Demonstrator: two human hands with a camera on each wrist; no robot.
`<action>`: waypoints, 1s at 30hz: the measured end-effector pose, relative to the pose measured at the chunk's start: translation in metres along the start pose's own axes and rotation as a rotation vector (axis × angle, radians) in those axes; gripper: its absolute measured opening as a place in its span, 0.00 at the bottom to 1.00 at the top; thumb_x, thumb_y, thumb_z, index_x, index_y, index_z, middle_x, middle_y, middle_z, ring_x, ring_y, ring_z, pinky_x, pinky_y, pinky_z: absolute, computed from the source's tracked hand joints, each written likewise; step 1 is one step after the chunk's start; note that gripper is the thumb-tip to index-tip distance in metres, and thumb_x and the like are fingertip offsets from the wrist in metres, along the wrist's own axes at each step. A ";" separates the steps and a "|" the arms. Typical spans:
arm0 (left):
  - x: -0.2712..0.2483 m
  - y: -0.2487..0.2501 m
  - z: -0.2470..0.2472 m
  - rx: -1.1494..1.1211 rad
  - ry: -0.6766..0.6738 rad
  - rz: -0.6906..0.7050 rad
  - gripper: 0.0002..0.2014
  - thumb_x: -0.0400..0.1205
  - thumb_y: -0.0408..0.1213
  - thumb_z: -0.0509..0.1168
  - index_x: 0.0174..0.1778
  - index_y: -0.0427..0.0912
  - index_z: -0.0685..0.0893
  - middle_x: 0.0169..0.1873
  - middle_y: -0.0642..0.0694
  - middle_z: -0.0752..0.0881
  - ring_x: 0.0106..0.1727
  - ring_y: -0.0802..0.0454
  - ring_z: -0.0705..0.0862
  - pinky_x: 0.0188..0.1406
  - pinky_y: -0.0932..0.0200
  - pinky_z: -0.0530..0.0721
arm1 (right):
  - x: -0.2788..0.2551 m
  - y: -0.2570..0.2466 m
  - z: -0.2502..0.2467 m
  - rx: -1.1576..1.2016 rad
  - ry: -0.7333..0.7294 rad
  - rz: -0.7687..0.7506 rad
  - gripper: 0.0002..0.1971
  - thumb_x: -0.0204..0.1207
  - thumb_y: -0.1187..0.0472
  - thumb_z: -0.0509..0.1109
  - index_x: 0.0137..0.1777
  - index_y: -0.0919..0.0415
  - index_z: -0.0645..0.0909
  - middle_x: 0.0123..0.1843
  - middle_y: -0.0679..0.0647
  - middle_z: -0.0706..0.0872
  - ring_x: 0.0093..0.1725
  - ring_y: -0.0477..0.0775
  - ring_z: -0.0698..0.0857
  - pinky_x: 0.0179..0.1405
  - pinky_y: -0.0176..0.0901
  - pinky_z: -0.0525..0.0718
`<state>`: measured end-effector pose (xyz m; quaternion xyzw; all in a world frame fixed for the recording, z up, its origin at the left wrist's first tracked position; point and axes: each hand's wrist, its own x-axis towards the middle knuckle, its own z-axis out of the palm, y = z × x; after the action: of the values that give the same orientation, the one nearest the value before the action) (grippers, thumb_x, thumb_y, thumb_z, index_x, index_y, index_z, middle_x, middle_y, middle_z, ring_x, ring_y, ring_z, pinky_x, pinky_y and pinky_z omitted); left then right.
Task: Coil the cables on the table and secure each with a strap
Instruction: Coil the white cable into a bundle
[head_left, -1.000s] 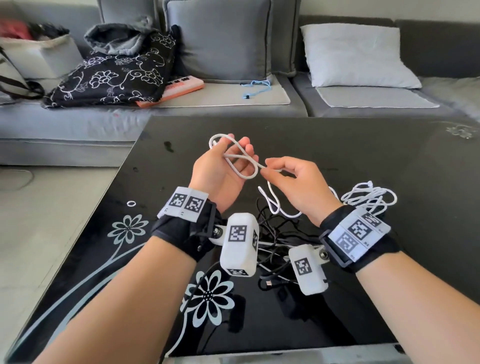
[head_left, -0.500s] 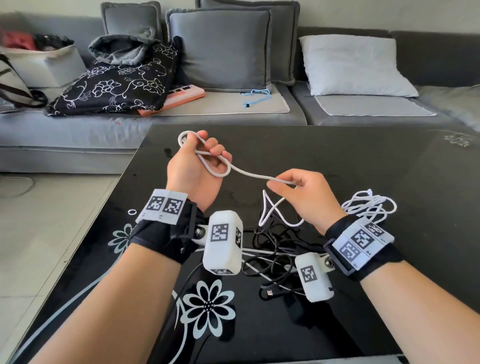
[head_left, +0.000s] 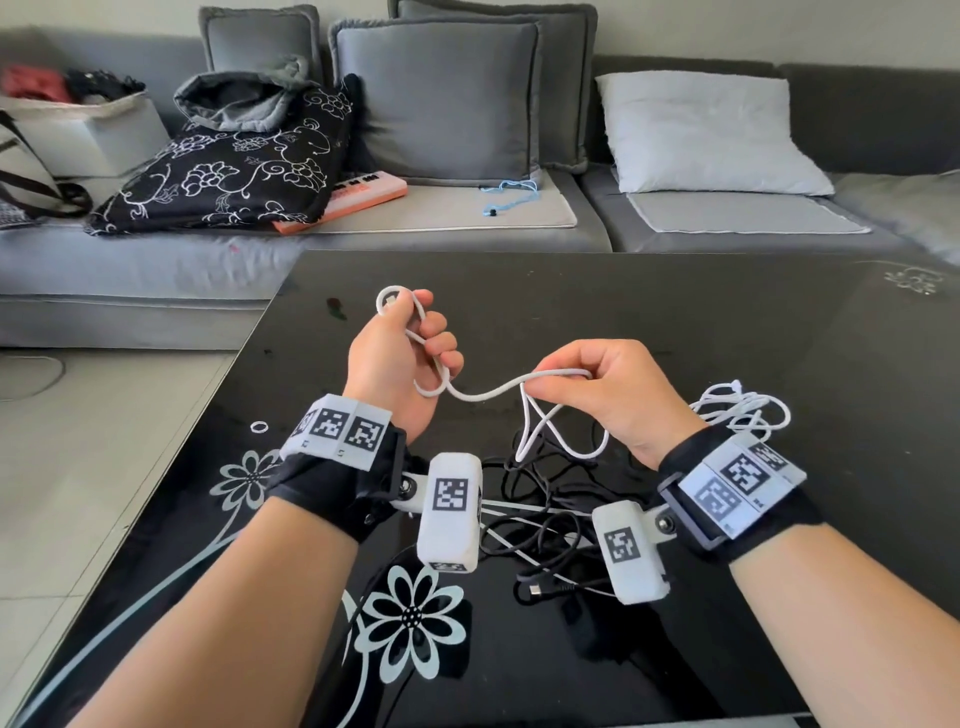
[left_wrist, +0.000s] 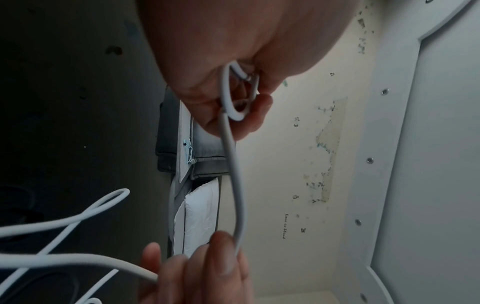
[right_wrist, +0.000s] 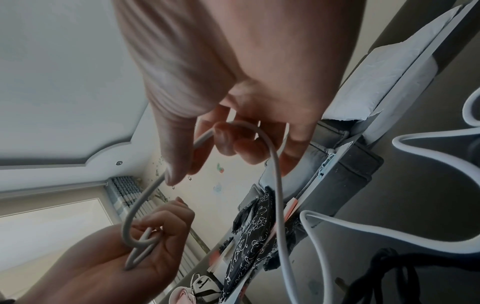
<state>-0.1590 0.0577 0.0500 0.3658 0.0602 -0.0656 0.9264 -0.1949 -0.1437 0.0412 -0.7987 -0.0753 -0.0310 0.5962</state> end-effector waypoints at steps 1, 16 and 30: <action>0.000 -0.001 0.001 0.029 0.003 0.000 0.14 0.92 0.43 0.51 0.45 0.44 0.76 0.23 0.52 0.71 0.19 0.57 0.66 0.19 0.65 0.69 | 0.000 -0.001 0.000 0.002 -0.014 0.002 0.05 0.65 0.62 0.85 0.38 0.57 0.92 0.43 0.66 0.91 0.41 0.52 0.86 0.52 0.47 0.85; -0.007 -0.028 0.009 0.503 -0.042 0.044 0.09 0.90 0.46 0.56 0.55 0.46 0.77 0.30 0.48 0.76 0.23 0.54 0.66 0.21 0.61 0.68 | -0.001 -0.013 -0.008 0.385 -0.040 0.065 0.08 0.79 0.72 0.69 0.49 0.63 0.88 0.40 0.59 0.92 0.37 0.55 0.88 0.50 0.46 0.86; -0.017 -0.040 0.012 0.736 -0.307 -0.003 0.12 0.87 0.46 0.63 0.55 0.42 0.84 0.34 0.49 0.79 0.31 0.53 0.83 0.29 0.58 0.83 | 0.000 -0.013 0.002 0.327 0.060 0.036 0.03 0.82 0.69 0.69 0.51 0.62 0.82 0.41 0.57 0.93 0.27 0.55 0.81 0.34 0.43 0.84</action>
<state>-0.1819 0.0217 0.0350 0.6590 -0.1057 -0.1381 0.7318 -0.1970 -0.1381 0.0531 -0.6911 -0.0471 -0.0314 0.7206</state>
